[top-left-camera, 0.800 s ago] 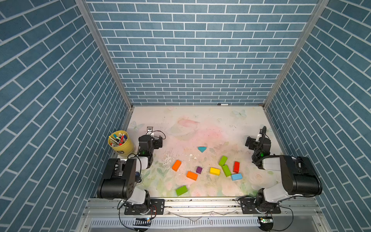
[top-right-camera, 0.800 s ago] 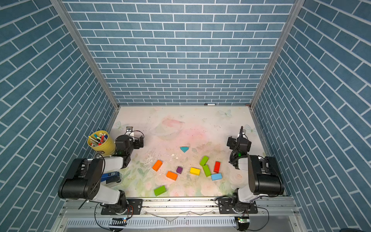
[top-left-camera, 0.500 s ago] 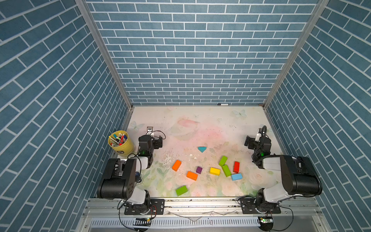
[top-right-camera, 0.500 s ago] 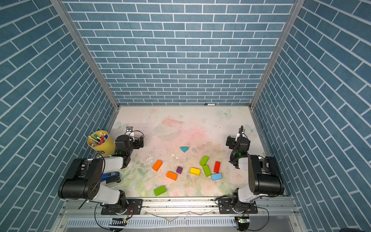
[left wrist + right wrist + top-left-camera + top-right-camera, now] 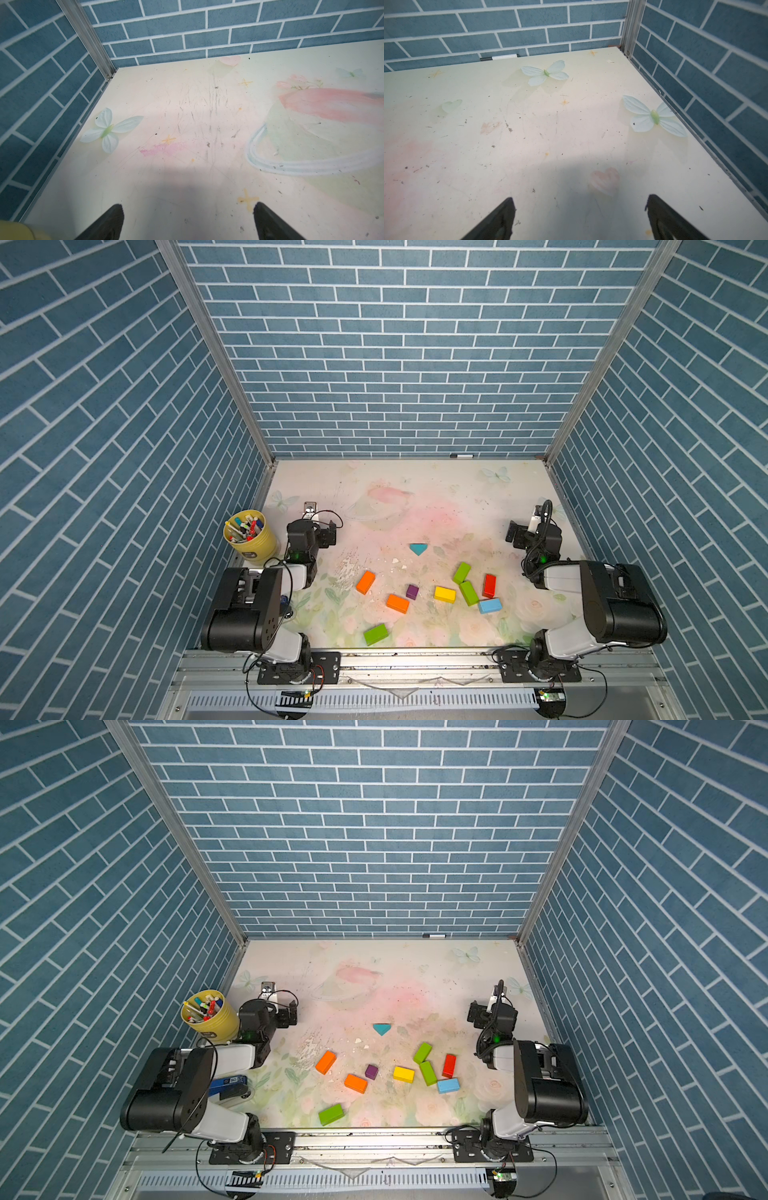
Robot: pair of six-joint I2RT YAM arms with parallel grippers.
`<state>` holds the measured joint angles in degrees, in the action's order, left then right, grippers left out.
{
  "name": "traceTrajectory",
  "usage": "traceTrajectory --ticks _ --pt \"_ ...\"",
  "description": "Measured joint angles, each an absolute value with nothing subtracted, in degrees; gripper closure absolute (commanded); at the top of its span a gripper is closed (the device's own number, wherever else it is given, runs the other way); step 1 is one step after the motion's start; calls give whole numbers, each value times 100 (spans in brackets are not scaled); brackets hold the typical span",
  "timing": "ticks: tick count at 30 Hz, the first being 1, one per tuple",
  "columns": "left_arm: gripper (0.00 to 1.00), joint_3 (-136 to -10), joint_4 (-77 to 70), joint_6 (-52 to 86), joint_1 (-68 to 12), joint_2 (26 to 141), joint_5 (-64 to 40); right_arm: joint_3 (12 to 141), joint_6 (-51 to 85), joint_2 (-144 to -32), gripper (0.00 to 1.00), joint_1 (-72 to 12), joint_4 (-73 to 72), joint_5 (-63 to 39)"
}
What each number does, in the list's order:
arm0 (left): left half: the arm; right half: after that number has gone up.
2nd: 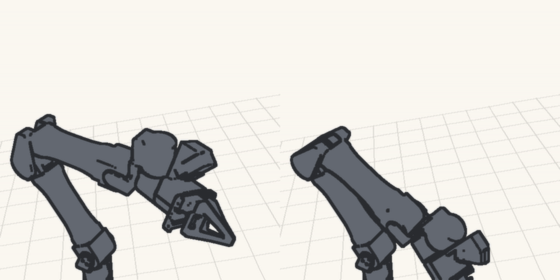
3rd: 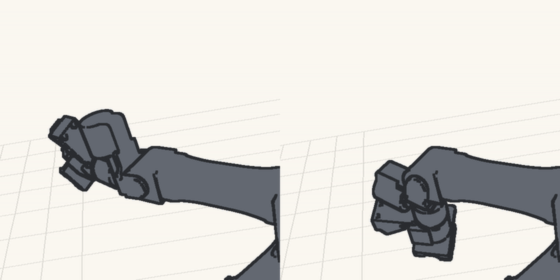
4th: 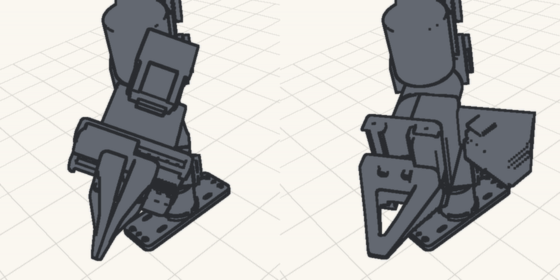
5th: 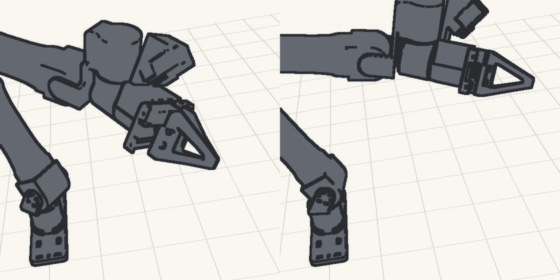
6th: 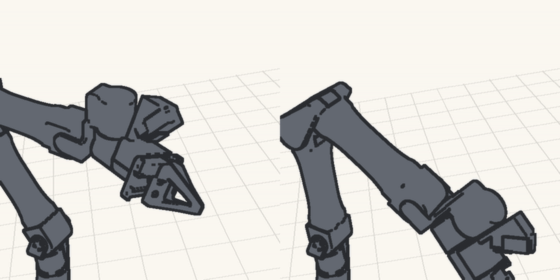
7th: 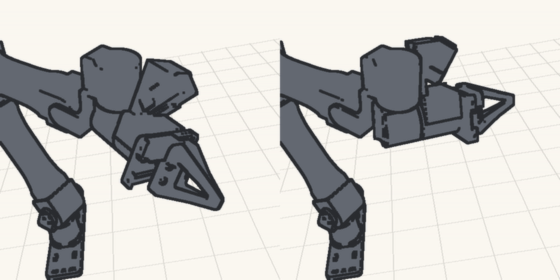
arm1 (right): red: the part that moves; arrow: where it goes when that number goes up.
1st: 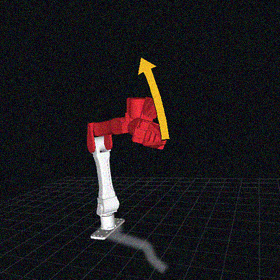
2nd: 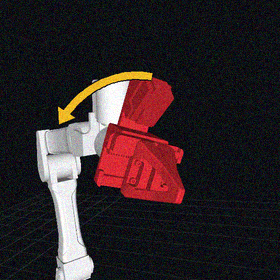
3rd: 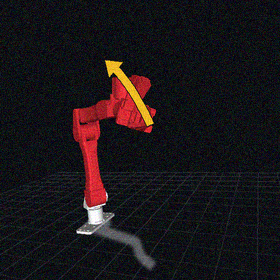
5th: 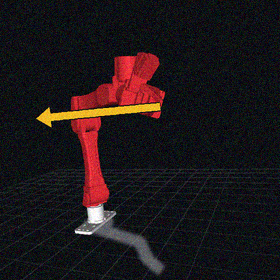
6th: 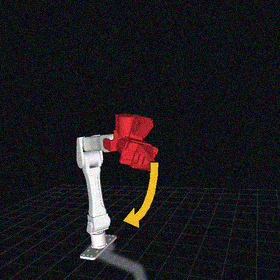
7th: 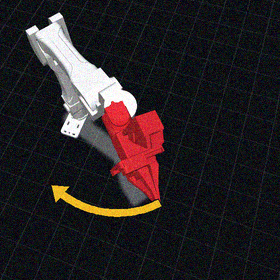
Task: Assemble a heart with building blocks
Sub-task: Assemble the building block at the center of the board.
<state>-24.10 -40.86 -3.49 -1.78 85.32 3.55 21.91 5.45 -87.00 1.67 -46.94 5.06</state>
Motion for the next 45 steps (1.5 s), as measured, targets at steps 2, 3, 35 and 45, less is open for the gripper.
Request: traceTrajectory --ticks 2,3,35,45 --pt "0 -2410 -4088 -349 -178 8532 355 2191 545 -8700 1 167 -4694 504" --pt "0 -2410 -4086 -349 -178 8532 357 2191 548 -8700 1 167 -4694 502" --pt "12 -5579 3977 3074 -4792 7028 1041 5135 3966 -6667 33 -2432 4027 1063" --pt "11 -5118 4536 3518 -4530 6692 1020 5413 4235 -8077 36 -3459 4073 379"
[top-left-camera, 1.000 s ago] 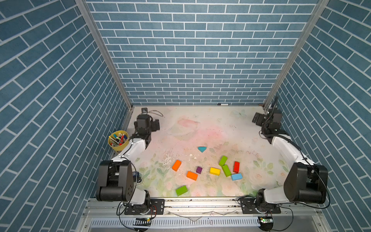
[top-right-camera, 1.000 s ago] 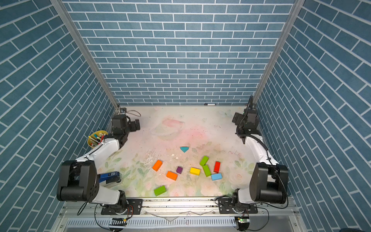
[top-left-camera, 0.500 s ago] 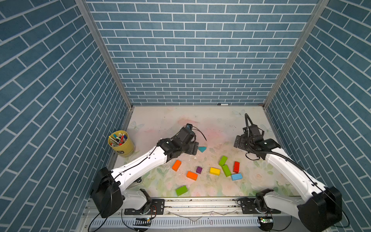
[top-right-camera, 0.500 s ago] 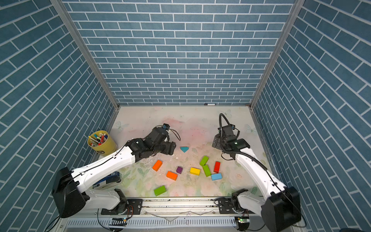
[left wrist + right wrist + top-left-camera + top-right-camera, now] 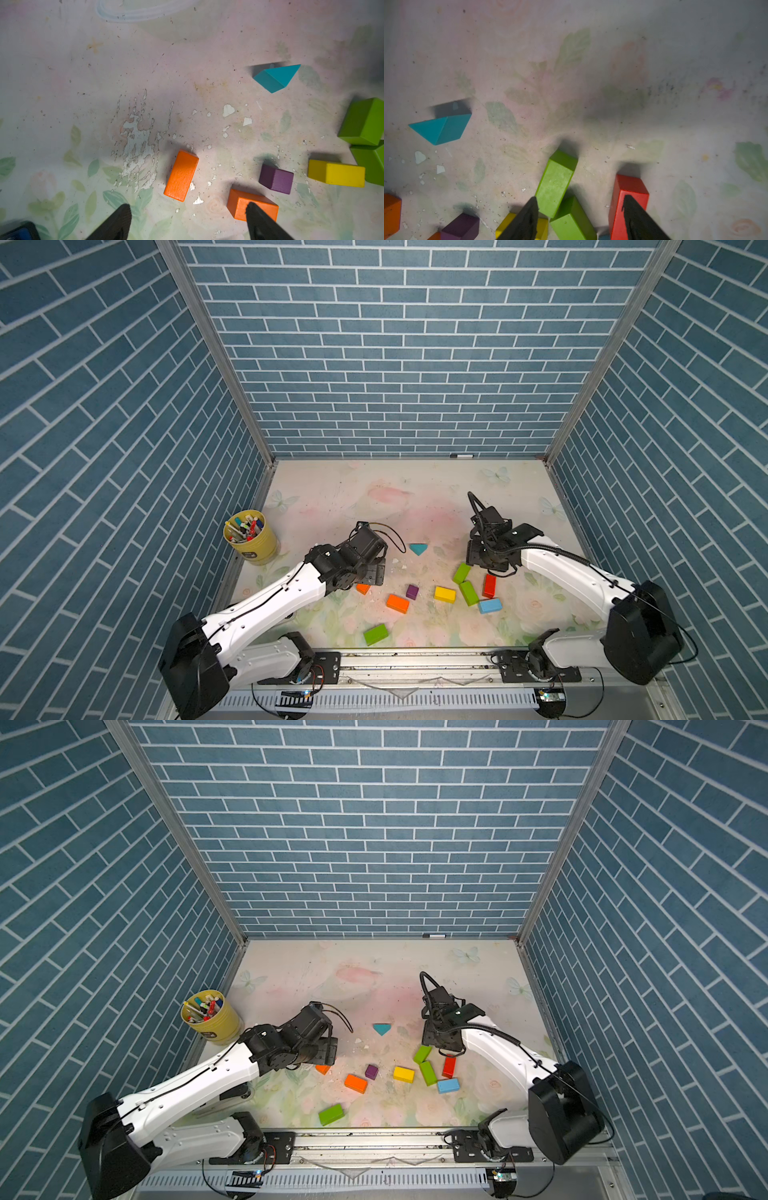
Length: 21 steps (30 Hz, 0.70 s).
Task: Assemble a heart with building blocks
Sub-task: Assemble the building block at the center of the board.
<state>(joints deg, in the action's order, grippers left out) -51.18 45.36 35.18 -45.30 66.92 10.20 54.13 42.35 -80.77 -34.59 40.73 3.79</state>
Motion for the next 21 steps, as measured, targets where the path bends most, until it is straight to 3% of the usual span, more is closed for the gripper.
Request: traceTrajectory --ticks 12,21 --pt "12 -5100 4558 3651 -4403 7017 871 5592 4366 -8982 35 -3776 4034 134" --pt "14 -4703 4571 3669 -4152 7017 742 5710 4359 -9334 52 -3826 4032 43"
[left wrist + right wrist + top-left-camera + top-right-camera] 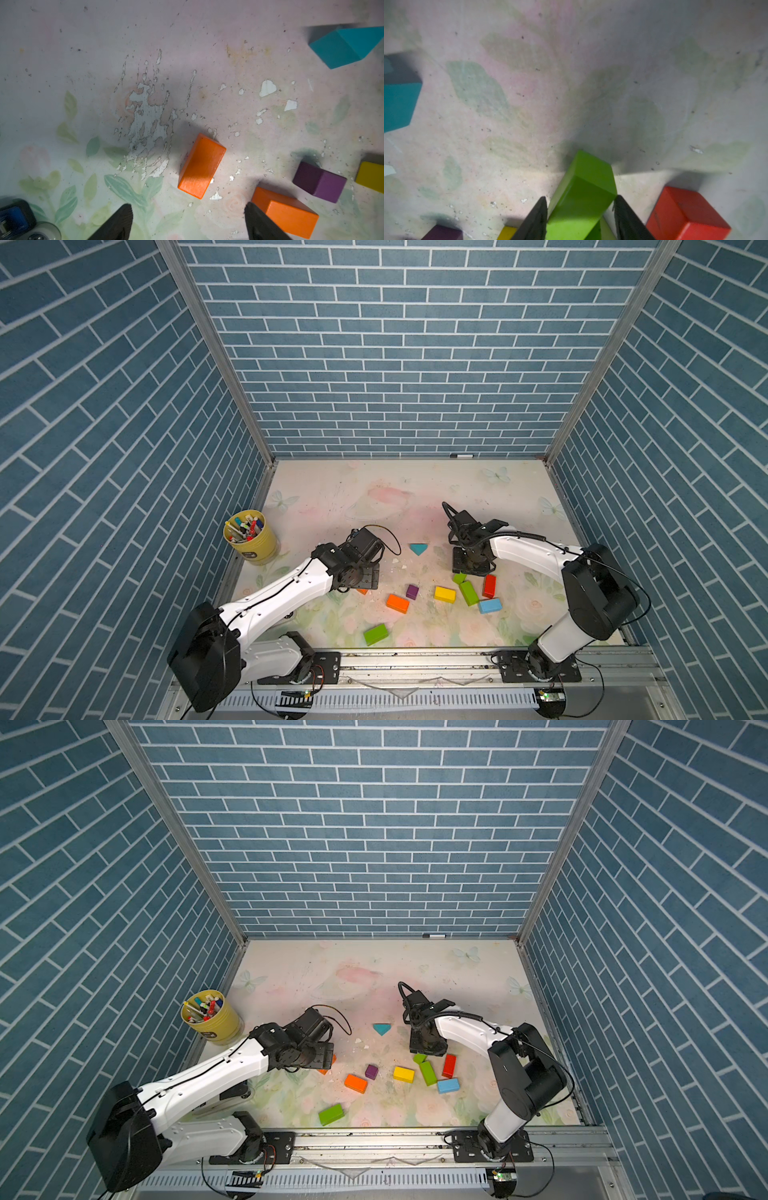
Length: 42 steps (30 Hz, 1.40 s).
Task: Assemble a heart with building blocks
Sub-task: Assemble the building block at the center of the board.
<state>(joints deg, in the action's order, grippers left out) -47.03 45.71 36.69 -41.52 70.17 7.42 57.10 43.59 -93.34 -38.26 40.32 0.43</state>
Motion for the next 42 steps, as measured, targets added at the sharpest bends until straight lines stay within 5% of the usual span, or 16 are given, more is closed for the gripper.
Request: traceTrajectory --ticks 6,13,16,19,24,42 --pt "15 -4646 4580 3669 -4128 7017 690 5988 4342 -9609 81 -3826 4075 8" --pt "18 -4770 4580 3667 -4123 7052 674 6836 4366 -10003 87 -3826 4222 47" --pt "19 -4932 4521 3667 -4121 7179 639 7201 4370 -10256 81 -3820 4198 82" --pt "21 -4980 4423 3669 -4121 7308 607 7371 4383 -10492 61 -3811 4176 78" --pt "22 -4991 4383 3667 -4121 7435 521 7397 4486 -10578 44 -3802 4176 56" --pt "26 -5441 4438 3645 -4121 7371 528 7019 4477 -10392 46 -3802 3468 -821"
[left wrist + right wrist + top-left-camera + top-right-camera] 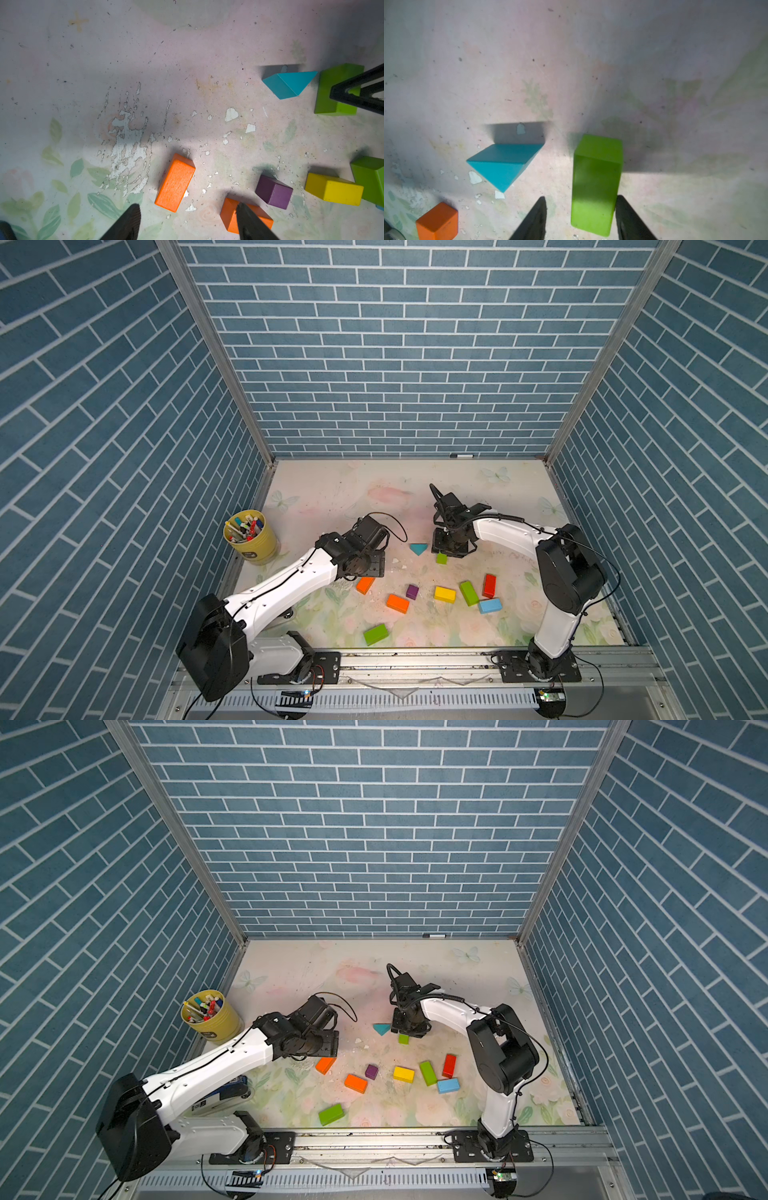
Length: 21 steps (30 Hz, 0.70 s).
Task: Assemble a heart with building blocks
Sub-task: Assemble the building block at the center of the board.
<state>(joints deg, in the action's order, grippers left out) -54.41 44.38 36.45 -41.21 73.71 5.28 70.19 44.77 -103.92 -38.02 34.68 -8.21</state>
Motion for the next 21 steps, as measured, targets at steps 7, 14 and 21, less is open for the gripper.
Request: traceTrajectory --ticks 7,14,21 --pt "27 -5463 4440 3642 -4121 7408 528 7022 4480 -10392 49 -3804 3323 -989" --pt "28 -5529 4431 3621 -4121 7461 530 7019 4480 -10392 49 -3830 3286 -1050" --pt "29 -5529 4429 3603 -4121 7463 532 7000 4477 -10392 52 -3903 3190 -1149"
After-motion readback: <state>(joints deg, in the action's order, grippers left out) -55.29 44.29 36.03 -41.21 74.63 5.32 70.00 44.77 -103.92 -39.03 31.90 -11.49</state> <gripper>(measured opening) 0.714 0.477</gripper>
